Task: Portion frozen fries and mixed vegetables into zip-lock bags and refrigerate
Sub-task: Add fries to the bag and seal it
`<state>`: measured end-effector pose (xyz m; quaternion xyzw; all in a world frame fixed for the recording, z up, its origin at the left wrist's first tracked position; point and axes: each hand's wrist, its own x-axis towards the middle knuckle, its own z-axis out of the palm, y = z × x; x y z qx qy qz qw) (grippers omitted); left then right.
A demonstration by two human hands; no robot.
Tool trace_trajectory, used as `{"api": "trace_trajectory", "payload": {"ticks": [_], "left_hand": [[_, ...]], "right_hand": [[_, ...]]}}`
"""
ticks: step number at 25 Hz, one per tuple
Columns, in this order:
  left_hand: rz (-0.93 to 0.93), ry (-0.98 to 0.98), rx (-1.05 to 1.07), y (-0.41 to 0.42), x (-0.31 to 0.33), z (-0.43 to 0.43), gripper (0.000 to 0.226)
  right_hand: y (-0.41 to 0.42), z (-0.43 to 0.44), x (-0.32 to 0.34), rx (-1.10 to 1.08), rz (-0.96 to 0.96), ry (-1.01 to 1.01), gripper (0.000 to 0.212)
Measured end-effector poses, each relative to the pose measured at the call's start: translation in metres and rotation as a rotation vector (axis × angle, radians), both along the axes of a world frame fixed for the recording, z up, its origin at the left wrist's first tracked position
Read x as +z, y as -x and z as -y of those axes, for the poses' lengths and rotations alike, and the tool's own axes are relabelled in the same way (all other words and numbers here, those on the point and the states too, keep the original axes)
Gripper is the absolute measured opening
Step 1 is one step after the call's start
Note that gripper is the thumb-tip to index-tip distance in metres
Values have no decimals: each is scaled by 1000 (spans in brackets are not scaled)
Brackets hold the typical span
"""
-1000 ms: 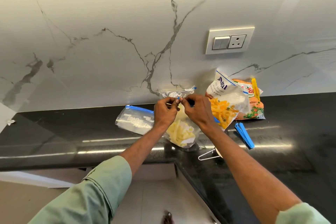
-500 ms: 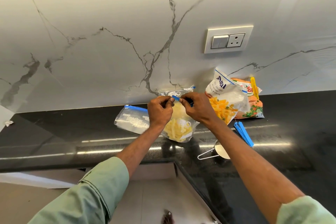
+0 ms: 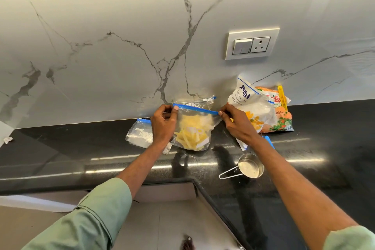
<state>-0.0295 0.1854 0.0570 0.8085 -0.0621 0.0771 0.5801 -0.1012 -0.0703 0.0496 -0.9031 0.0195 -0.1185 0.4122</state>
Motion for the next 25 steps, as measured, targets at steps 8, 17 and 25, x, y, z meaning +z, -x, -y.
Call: {"api": "trace_trajectory", "payload": {"ticks": [8,17,25], "left_hand": [[-283,152,-49,-20,14,12,30],[-298,168,18,-70,-2,19,11],[208,-371,92,-32,-8,24,46]], "right_hand": [[-33,-23,3,-235,1,-699,23],[-88,-28,-11,-420,27,-678,16],[-29,-40,-49,-304,382,306,58]]}}
